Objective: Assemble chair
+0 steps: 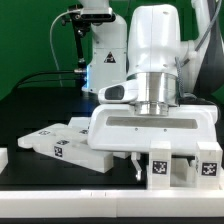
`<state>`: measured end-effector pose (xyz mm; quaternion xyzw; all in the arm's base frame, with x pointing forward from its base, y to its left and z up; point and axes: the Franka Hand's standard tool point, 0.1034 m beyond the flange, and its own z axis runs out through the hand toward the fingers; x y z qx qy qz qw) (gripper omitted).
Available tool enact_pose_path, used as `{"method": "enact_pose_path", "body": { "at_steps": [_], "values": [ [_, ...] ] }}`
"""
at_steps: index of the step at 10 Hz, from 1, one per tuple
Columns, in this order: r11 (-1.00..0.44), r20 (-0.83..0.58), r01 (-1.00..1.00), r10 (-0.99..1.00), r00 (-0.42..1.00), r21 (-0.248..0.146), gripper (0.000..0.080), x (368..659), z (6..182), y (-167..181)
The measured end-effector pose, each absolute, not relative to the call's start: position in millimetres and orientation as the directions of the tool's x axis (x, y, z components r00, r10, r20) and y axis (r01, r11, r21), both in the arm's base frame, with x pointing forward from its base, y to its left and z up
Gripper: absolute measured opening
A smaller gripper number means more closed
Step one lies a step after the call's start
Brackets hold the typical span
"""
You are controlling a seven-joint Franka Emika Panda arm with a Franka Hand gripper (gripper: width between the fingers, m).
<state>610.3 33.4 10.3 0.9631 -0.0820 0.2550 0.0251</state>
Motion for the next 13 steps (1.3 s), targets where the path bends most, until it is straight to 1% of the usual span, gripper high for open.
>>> {"method": "enact_pose_path", "body": {
  "at_steps": [1,5,6,7,8,9,11,12,13],
  "values": [
    [-0.986,0.495,-0.168,-0.141,0.857,0.009,0.0036,609.5,10.2,33.3],
    [-0.987,0.493,-0.158,-0.130,0.860,0.014,0.0036,608.9,11.4,32.0],
    [-0.989,0.465,-0.151,-0.128,0.876,0.011,0.0030,603.2,20.4,25.7],
    [-0.989,0.430,-0.151,-0.139,0.892,-0.005,0.0030,596.2,33.3,23.5],
    [-0.988,0.432,-0.154,-0.143,0.890,-0.010,0.0030,594.2,44.8,20.1],
    [-0.987,0.404,-0.158,-0.156,0.901,-0.029,0.0031,593.4,60.7,16.8],
    [-0.975,0.186,-0.189,-0.208,0.960,-0.115,0.0031,583.0,88.6,20.9],
    [-0.971,0.077,-0.209,-0.218,0.973,-0.114,0.0031,583.6,97.0,20.5],
    [-0.973,-0.009,-0.207,-0.207,0.978,-0.106,0.0031,582.8,100.0,17.3]
  ]
}}
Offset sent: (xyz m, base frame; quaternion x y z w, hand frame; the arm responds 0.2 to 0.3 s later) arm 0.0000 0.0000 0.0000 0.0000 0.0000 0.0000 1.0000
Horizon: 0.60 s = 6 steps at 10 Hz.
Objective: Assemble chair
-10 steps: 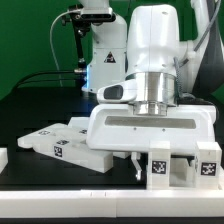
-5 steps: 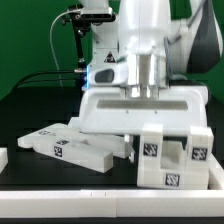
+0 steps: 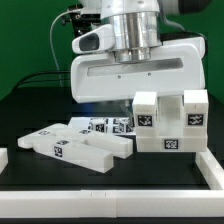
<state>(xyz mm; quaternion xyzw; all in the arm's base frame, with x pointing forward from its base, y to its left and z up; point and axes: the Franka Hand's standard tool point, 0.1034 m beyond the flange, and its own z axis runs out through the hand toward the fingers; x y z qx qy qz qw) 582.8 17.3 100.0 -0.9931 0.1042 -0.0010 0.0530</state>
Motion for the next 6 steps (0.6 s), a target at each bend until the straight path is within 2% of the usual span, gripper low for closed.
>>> {"method": "enact_pose_path", "body": {
  "at_steps": [4,6],
  "values": [
    [-0.970,-0.283,-0.217,-0.178,0.942,-0.112,0.0031,573.3,97.0,17.5],
    [-0.982,-0.460,-0.166,-0.105,0.882,-0.094,0.0031,573.2,94.2,15.3]
  ]
}}
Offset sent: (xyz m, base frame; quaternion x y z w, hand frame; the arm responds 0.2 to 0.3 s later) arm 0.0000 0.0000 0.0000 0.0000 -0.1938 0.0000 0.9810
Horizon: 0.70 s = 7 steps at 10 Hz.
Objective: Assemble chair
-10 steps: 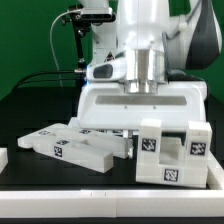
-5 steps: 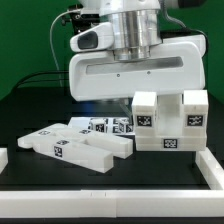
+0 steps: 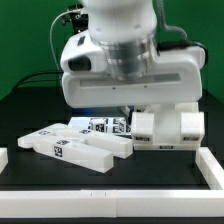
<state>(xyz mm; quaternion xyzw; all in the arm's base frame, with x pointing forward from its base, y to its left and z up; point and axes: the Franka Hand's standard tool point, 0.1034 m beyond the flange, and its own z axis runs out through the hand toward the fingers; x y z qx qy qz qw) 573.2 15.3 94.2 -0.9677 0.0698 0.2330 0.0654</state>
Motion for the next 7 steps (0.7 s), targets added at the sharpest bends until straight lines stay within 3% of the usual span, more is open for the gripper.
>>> {"method": "enact_pose_path", "body": {
  "at_steps": [3,4,7],
  "values": [
    [-0.987,-0.654,-0.092,0.018,0.756,-0.134,0.0031,583.9,80.2,17.9],
    [-0.986,-0.706,-0.108,0.012,0.708,-0.125,0.0031,579.0,80.6,15.8],
    [-0.986,-0.703,-0.112,0.006,0.711,-0.122,0.0031,582.8,76.6,12.3]
  ]
}}
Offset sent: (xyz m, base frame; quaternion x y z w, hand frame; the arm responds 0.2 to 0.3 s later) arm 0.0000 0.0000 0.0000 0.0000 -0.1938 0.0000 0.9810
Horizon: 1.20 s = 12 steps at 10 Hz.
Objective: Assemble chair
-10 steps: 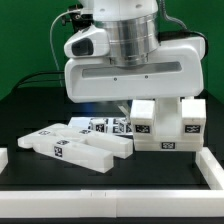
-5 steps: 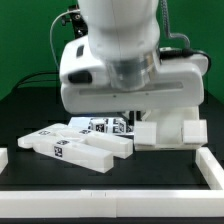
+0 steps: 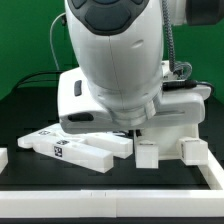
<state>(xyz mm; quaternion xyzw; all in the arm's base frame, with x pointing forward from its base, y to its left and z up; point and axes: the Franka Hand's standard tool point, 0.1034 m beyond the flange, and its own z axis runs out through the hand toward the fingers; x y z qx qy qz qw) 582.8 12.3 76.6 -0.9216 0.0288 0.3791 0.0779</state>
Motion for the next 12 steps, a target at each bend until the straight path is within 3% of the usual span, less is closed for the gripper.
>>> {"method": "enact_pose_path", "body": {
  "at_steps": [1,2,3,7,12],
  "values": [
    [-0.986,-0.777,-0.138,-0.016,0.629,-0.092,0.0031,572.7,78.6,9.1],
    [-0.991,-0.782,-0.123,-0.035,0.622,-0.053,0.0031,581.7,72.2,12.1],
    [-0.994,-0.773,-0.101,-0.033,0.634,-0.041,0.0031,584.3,72.1,21.7],
    [-0.993,-0.766,-0.108,-0.027,0.643,-0.056,0.0031,570.1,75.9,23.2],
    [-0.992,-0.767,-0.113,-0.024,0.641,-0.064,0.0031,569.5,60.0,19.4]
  ]
}}
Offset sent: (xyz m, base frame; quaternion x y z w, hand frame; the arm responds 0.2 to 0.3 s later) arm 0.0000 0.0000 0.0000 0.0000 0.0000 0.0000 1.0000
